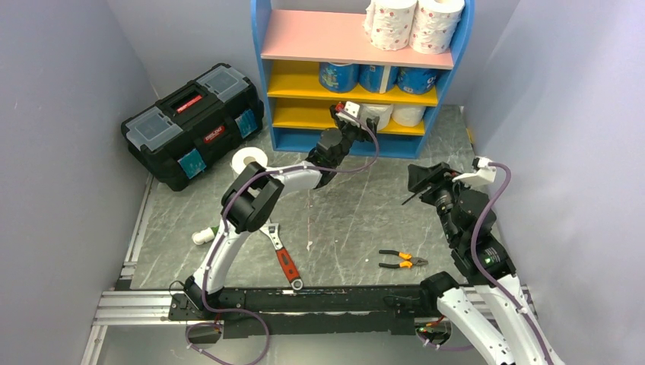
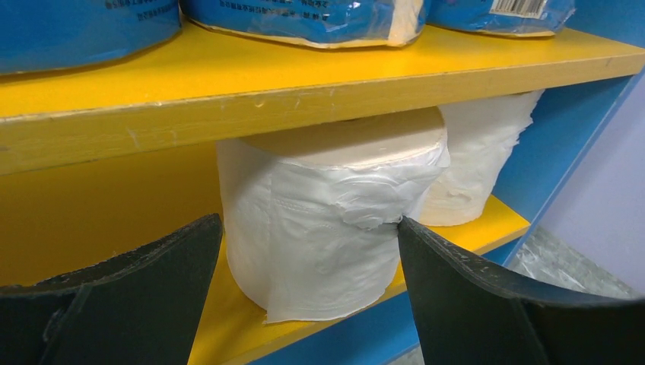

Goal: Place and organize the paper towels onto the shelf
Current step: Place the paper towel on the shelf.

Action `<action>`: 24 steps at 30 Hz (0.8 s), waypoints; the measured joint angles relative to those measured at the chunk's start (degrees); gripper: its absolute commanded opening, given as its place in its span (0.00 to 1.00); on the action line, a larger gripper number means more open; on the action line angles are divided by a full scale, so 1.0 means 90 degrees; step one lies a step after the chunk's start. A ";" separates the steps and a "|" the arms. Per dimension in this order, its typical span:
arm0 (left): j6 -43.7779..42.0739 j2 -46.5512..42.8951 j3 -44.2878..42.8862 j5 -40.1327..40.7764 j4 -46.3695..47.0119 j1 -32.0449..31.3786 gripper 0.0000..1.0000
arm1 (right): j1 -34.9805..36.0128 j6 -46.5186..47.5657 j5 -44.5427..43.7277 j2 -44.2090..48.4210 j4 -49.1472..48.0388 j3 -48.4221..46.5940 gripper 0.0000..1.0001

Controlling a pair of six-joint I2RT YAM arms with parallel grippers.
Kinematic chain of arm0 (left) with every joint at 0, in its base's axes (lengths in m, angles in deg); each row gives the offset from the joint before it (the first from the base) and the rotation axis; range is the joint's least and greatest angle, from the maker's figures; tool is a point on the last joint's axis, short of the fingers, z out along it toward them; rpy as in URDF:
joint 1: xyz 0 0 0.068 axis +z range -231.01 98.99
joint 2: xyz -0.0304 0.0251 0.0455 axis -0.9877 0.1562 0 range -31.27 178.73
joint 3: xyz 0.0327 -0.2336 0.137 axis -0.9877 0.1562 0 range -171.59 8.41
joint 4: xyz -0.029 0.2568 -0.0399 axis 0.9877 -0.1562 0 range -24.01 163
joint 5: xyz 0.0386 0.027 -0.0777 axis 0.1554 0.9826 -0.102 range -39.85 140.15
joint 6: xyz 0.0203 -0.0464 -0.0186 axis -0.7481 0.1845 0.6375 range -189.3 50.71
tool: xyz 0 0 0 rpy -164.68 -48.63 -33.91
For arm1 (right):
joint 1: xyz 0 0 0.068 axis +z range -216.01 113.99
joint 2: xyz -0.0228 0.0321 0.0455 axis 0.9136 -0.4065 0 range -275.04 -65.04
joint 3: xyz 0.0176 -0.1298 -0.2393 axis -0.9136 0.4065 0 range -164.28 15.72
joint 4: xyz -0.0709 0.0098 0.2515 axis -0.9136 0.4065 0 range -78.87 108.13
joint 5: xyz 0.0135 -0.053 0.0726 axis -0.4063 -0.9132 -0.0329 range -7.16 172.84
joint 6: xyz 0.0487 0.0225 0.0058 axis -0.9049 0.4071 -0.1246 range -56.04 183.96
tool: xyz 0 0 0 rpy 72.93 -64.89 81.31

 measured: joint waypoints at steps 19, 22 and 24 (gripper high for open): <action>0.0058 0.0471 -0.0634 -0.0046 -0.0053 0.0036 0.90 | 0.0000 -0.0056 0.0012 0.0406 0.0279 0.0189 0.66; 0.0061 0.0503 -0.0702 -0.0046 -0.0083 0.0041 0.89 | 0.0000 -0.0070 0.0034 0.0406 0.0284 0.0245 0.66; 0.0080 0.0520 -0.0736 -0.0051 -0.0097 0.0044 0.89 | 0.0000 -0.0073 0.0058 0.0401 0.0296 0.0277 0.66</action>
